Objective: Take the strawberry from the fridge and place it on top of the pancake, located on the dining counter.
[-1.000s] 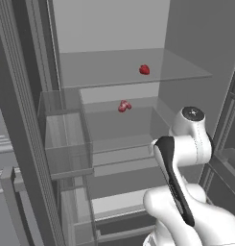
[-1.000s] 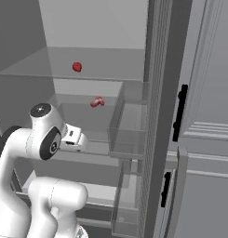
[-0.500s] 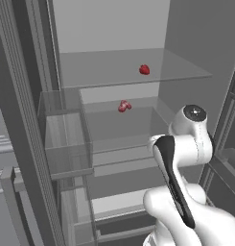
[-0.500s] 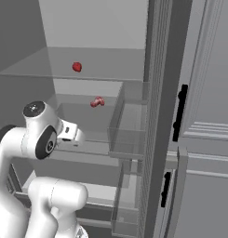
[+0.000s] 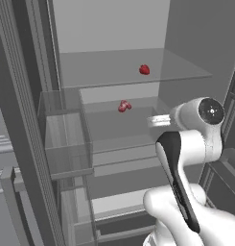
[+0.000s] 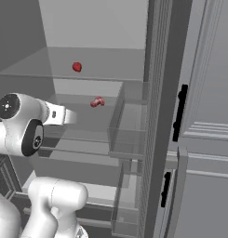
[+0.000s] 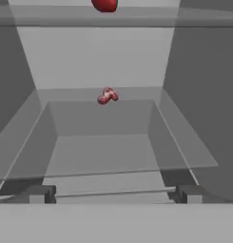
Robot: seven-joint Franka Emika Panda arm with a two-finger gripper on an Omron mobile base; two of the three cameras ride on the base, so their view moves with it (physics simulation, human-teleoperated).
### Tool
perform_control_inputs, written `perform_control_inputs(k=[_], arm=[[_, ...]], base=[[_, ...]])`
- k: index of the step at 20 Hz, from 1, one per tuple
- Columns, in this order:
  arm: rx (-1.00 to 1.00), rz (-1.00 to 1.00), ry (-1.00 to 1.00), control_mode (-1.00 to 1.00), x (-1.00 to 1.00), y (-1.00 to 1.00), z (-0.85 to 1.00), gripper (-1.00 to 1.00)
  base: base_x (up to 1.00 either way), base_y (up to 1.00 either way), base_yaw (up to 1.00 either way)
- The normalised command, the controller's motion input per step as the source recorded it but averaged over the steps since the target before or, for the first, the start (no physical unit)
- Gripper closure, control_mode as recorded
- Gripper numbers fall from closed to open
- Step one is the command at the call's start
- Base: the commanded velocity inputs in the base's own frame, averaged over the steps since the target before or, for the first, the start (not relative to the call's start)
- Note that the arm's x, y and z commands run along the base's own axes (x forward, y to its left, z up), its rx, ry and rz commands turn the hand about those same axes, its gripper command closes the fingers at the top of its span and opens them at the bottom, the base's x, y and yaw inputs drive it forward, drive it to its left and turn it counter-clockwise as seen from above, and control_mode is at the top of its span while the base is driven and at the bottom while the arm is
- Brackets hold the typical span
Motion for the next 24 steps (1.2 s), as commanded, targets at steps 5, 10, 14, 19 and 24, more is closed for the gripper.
perform_control_inputs(k=[5,10,14,19,24], arm=[[0.07,0.01,-0.18,-1.0,0.2,0.08,1.0,-1.0],[-0.01,0.08,-0.02,-1.0,0.03,0.09,0.87,-1.0],[-0.06,0.08,-0.04,-1.0,0.02,0.04,0.25,-1.0],[-0.07,-0.05,0.1,-1.0,0.63,0.02,0.03,-1.0],[-0.06,-0.02,-0.15,-1.0,0.47,0.0,0.09,-1.0]], base=[[0.0,0.0,0.0],[0.0,0.0,0.0],[0.0,0.0,0.0],[0.0,0.0,0.0],[0.0,0.0,0.0]])
